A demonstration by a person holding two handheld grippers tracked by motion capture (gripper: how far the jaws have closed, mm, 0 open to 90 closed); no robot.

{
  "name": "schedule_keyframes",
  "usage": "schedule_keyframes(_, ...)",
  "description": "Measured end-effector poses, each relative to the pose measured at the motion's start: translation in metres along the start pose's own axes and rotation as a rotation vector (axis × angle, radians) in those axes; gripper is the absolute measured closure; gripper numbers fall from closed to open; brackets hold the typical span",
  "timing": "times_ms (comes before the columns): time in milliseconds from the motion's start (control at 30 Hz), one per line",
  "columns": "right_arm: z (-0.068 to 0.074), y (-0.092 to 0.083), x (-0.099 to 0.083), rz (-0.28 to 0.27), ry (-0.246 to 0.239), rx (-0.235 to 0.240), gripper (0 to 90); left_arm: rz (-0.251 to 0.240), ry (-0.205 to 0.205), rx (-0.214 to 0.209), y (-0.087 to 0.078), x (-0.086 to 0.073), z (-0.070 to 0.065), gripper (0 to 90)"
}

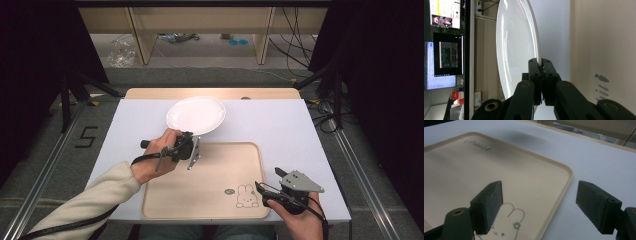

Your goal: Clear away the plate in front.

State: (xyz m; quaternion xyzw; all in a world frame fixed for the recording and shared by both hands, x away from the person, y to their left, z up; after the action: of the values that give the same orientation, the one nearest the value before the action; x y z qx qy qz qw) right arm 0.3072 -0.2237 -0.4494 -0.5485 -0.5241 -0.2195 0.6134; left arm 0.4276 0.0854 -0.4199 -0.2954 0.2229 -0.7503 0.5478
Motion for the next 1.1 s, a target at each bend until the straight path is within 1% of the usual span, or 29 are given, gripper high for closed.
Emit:
schedule_keyframes(67,0.001,-0.001,0.000,0.008,0.012,0.007,22.6,-0.005,0.002,0.000,-0.003,0.000,-0.002,87.8)
schedule_keyframes(567,0.001,-0.001,0.000,0.005,0.012,0.004,22.6,-0.012,0.021,0.011,-0.015,0.001,-0.008,87.8)
schedule_keyframes(733,0.001,0.000,0.000,0.002,0.014,0.002,22.6,-0.011,0.025,0.006,-0.018,0.001,-0.012,87.8)
schedule_keyframes(767,0.001,-0.001,0.000,0.006,0.013,0.003,22.6,-0.015,0.020,0.005,-0.018,0.001,-0.013,87.8)
schedule_keyframes(900,0.001,0.000,0.000,0.001,0.014,0.000,22.6,-0.016,0.025,0.004,-0.021,0.001,-0.016,87.8)
schedule_keyframes(1000,0.001,-0.001,0.000,0.012,0.011,0.005,22.6,-0.017,0.029,0.003,-0.024,0.001,-0.018,87.8)
schedule_keyframes(1100,0.001,-0.001,0.000,0.006,0.012,0.002,22.6,-0.018,0.033,0.003,-0.025,0.001,-0.019,87.8)
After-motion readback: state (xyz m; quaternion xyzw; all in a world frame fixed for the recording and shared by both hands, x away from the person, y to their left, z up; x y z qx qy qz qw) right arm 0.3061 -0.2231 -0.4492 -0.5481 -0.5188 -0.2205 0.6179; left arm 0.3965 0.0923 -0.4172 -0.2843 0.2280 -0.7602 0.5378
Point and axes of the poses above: each handheld gripper's, and its own axes: y roughly forward along the jaws, x roughly out of its top, z roughly to its left, the point moved 2 cm from there along y, roughly forward along the jaws, and after that the axes turned 10 degrees about -x, right-handed, at the moved point
